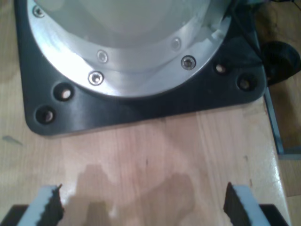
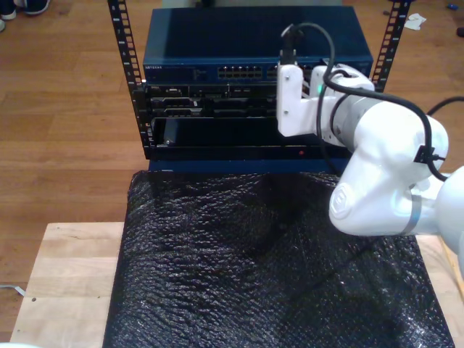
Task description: Grab the cable and plug it in
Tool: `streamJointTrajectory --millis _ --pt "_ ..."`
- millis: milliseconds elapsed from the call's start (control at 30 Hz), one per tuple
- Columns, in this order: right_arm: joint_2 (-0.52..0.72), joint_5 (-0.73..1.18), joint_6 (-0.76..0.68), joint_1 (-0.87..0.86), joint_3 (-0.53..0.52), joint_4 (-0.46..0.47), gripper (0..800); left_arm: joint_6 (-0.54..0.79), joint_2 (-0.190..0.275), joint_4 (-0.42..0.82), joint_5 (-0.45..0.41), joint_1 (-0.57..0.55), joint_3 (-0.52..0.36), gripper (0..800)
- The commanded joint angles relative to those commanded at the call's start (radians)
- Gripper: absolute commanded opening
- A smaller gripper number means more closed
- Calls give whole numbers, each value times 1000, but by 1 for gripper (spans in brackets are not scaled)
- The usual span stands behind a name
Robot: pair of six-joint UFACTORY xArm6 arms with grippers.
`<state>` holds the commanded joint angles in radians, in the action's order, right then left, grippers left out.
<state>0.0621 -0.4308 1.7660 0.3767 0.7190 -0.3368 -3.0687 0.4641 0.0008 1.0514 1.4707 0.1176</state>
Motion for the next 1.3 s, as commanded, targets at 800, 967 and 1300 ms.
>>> streamJointTrajectory --millis 800,967,1300 --pt "-75 -221 -6 -5 8 3 0 0 0 0 0 0 0 800" --pt "-87 -238 -8 -15 25 3 0 -2 0 0 0 0 0 800" --pt "-130 -253 -11 -21 68 -2 0 0 0 0 0 0 0 800"
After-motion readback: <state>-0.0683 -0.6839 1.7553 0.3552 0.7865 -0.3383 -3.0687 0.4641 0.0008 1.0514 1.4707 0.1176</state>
